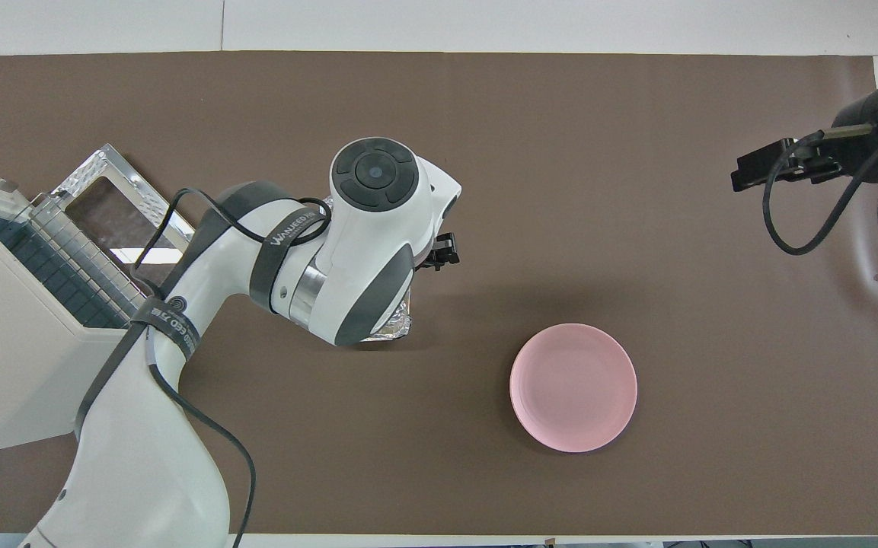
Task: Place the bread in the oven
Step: 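Carry the foil tray with the left gripper to the oven opening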
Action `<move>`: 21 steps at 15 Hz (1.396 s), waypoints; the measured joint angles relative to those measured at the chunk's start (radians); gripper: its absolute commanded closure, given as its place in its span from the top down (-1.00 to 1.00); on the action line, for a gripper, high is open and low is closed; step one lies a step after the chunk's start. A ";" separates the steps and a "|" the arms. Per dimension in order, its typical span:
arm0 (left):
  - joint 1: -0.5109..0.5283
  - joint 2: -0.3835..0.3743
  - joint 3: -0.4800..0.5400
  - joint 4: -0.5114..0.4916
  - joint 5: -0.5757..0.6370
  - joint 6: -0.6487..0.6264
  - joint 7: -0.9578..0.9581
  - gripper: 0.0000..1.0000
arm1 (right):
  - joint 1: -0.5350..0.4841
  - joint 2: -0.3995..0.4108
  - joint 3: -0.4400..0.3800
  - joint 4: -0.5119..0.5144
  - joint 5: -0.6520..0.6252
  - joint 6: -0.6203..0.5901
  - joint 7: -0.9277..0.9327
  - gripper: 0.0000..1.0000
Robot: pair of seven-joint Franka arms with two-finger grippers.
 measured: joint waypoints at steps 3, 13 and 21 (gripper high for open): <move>0.001 0.033 0.006 -0.003 0.000 0.034 0.000 0.91 | -0.032 -0.040 0.000 -0.001 -0.014 -0.102 -0.033 1.00; 0.004 0.072 0.018 -0.015 0.001 0.085 -0.003 0.17 | -0.044 -0.117 0.010 -0.084 -0.080 -0.160 -0.037 1.00; 0.003 0.073 0.015 -0.035 0.001 0.086 -0.004 -1.00 | -0.046 -0.137 0.009 -0.139 -0.080 -0.037 -0.037 1.00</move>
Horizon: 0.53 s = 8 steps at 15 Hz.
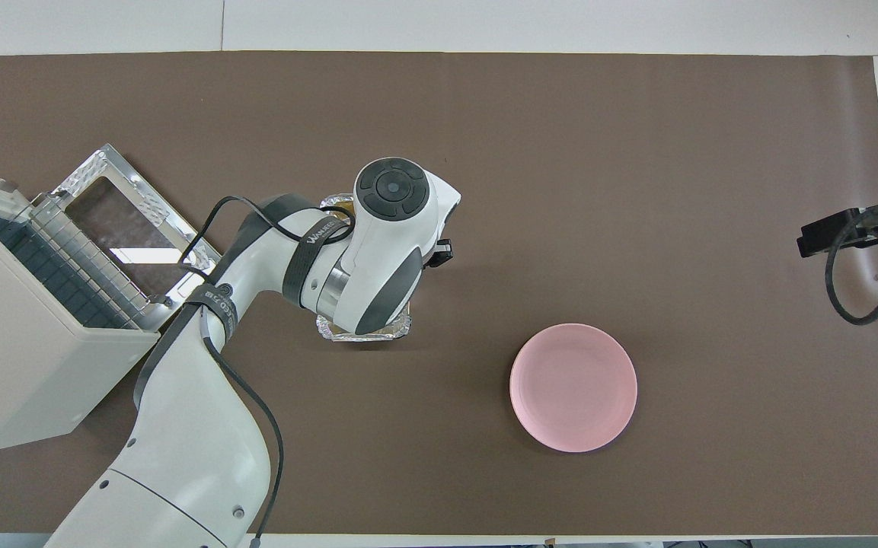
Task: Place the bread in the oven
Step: 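Carry the foil tray with the left gripper to the oven opening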
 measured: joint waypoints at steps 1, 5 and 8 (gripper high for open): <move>0.000 0.000 0.000 -0.001 0.000 0.000 0.000 -1.00 | 0.000 0.000 0.000 -0.001 0.000 0.000 0.000 1.00; 0.003 -0.003 0.008 0.017 -0.011 -0.041 -0.020 -1.00 | 0.000 -0.001 0.000 -0.002 0.010 0.005 0.000 1.00; 0.030 -0.003 0.037 0.122 -0.012 -0.158 -0.045 -1.00 | 0.000 -0.001 0.001 -0.003 0.014 0.006 0.000 1.00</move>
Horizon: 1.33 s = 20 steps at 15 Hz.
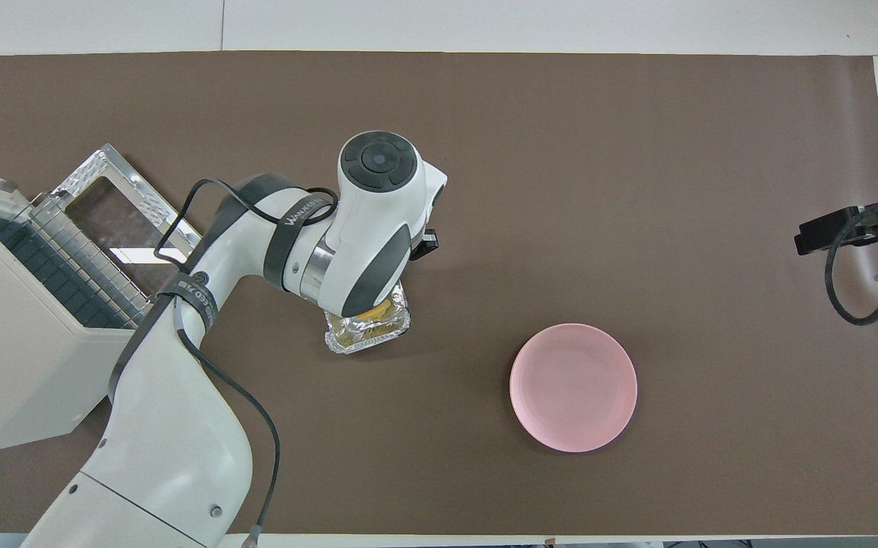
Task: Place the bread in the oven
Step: 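Carry the foil tray with the left gripper to the oven opening, then push the foil tray into the oven and open the left gripper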
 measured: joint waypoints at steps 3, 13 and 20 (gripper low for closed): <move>0.098 -0.001 0.020 0.110 0.000 -0.082 0.000 -1.00 | 0.000 -0.001 0.001 -0.001 0.001 0.000 0.000 1.00; 0.243 0.023 0.220 0.248 0.039 -0.366 0.018 -1.00 | 0.004 -0.004 0.011 -0.002 0.002 0.000 0.000 1.00; 0.279 0.029 0.236 0.242 0.091 -0.403 0.158 -1.00 | 0.000 -0.005 0.010 -0.004 0.002 0.000 0.000 1.00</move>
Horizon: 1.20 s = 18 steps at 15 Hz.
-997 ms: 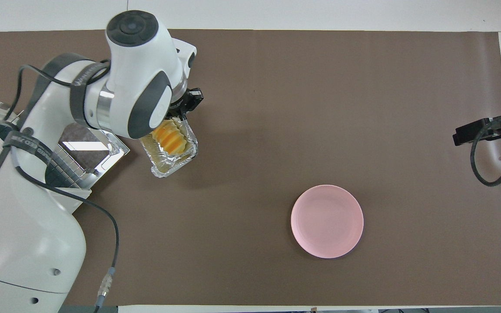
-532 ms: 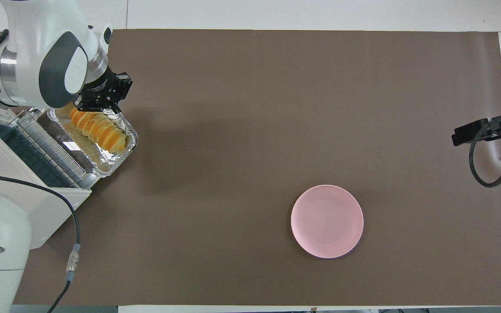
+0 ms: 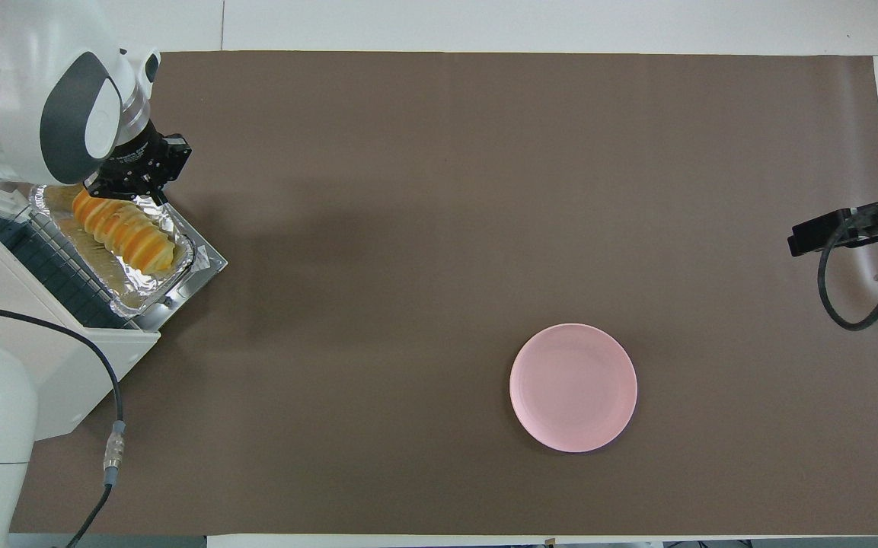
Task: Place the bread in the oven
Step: 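Push the foil tray into the oven and open the left gripper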
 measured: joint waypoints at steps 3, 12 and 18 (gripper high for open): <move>0.017 0.001 0.017 -0.033 0.006 0.004 0.026 -1.00 | 0.000 0.000 0.000 0.000 0.000 0.000 0.000 1.00; 0.022 -0.022 0.043 -0.126 0.092 0.024 0.063 -1.00 | 0.000 0.000 0.000 -0.001 0.000 0.000 0.000 1.00; 0.023 -0.054 0.068 -0.213 0.096 0.089 0.063 -1.00 | 0.000 0.000 0.000 -0.001 0.000 0.000 0.000 1.00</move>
